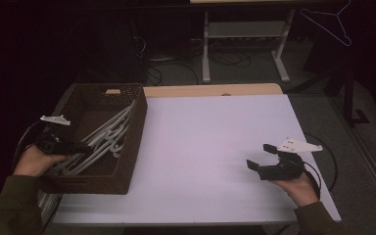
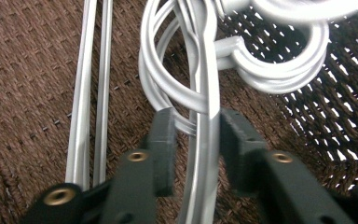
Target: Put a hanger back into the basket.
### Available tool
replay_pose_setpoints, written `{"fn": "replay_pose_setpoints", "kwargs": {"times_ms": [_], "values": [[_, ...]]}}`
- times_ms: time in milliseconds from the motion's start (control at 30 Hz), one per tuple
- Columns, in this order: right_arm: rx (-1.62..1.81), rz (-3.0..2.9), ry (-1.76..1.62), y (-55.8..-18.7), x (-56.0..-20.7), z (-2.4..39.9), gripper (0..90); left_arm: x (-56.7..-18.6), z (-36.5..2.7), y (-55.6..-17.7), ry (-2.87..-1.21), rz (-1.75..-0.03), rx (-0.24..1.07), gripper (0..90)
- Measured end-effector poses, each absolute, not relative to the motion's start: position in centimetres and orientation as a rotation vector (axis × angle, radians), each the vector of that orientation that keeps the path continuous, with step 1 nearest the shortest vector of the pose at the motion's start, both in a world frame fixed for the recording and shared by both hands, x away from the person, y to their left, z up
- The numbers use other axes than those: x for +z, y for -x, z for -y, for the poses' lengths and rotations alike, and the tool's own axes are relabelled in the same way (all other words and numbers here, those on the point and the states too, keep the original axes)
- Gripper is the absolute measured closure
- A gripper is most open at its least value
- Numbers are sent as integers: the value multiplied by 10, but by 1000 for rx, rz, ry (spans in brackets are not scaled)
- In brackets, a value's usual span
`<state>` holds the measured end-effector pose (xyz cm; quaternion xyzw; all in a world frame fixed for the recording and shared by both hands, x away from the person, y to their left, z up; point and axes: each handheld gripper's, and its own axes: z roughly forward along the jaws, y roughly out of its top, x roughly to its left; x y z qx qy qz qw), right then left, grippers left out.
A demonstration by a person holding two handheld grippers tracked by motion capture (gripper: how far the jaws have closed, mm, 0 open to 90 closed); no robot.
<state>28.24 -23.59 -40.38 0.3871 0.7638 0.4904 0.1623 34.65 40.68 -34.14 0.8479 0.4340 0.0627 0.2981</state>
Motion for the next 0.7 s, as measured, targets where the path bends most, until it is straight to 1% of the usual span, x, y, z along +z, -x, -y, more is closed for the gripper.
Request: {"fn": "replay_pose_setpoints", "kwargs": {"times_ms": [67,233,400,567,700], "values": [[1399,-2180,-1107,-282,-404,236,111,-339,-407,-346,-2233,-1152,191,613],[1403,-2178,-1108,-282,-403,236,111,-333,-407,-347,-2170,-1151,228,467],[1405,-2174,-1109,-282,-402,237,111,-325,-397,-345,-2111,-1117,246,364],[1409,-2170,-1106,-282,-400,237,110,-316,-381,-345,-2068,-1079,244,293],[1418,-2164,-1096,-283,-398,237,109,-310,-368,-344,-2039,-1042,251,260]]}}
